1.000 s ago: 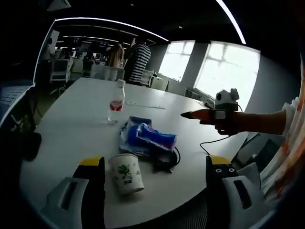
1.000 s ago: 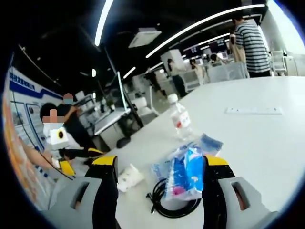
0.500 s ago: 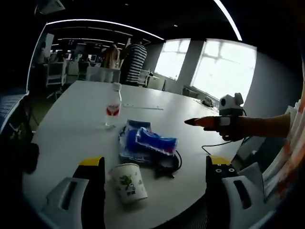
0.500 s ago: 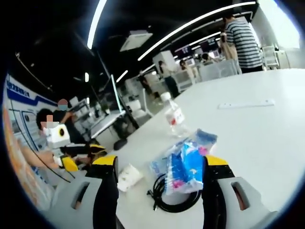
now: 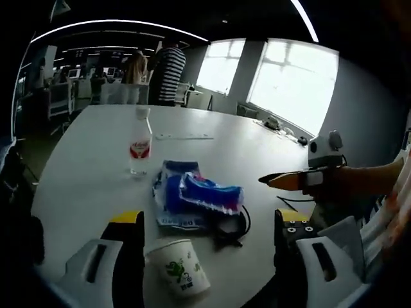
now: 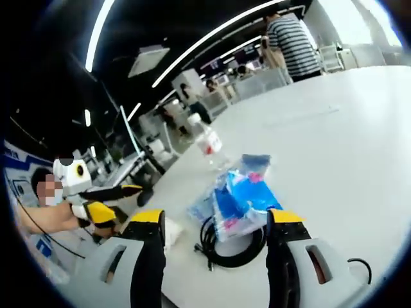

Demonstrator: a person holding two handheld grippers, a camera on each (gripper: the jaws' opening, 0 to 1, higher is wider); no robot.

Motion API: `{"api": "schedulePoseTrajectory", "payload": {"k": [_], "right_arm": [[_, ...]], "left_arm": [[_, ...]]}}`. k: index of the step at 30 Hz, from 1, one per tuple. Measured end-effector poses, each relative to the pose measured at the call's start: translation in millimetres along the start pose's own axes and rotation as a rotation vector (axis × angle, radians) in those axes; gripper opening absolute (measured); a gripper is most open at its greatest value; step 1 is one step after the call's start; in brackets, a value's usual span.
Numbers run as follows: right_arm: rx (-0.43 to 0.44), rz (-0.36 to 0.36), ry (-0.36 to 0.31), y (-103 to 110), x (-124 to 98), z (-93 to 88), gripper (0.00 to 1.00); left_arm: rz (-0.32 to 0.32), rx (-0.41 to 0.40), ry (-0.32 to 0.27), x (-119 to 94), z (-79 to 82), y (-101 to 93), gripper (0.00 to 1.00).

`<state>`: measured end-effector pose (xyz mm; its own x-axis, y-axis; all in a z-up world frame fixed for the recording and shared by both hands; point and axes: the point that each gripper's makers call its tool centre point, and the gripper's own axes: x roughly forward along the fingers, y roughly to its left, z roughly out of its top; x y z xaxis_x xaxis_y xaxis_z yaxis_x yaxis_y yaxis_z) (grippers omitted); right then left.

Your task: Arrange the tabletop items into an orderly group along one side of the table until the central work area is clear of visible clutter.

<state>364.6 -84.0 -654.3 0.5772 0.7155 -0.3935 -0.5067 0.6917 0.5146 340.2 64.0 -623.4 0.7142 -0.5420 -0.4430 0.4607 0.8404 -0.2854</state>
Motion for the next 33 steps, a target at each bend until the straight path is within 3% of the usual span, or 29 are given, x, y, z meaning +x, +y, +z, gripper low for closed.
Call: {"api": "schedulePoseTrajectory", "payload": {"k": [6, 13, 19, 27, 33], "right_arm": [[0.060, -0.076, -0.016, -10.4, -3.9, -2.7, 0.58], [0.136, -0.141, -0.007, -19.1, -4.7, -10.5, 0.52], [0.157, -0.153, 0.010, -14.3, 0.4, -19.3, 0.50], [0.178, -0.164, 0.022, -11.8, 2.5, -25.6, 0.49], [0.226, -0.180, 0.026, -15.6, 5.5, -30.2, 0.47]], "left_arm": [[-0.009, 0.055, 0.068, 26.3, 6.1, 15.4, 0.83], [-0.009, -0.008, 0.106, 57.0, 13.9, 32.4, 0.77], [-0.017, -0.002, 0.190, 81.6, 6.0, 39.2, 0.73], [-0.025, 0.008, 0.233, 95.6, 2.4, 39.4, 0.73], [-0.032, -0.007, 0.295, 108.8, -11.7, 42.1, 0.71]]}}
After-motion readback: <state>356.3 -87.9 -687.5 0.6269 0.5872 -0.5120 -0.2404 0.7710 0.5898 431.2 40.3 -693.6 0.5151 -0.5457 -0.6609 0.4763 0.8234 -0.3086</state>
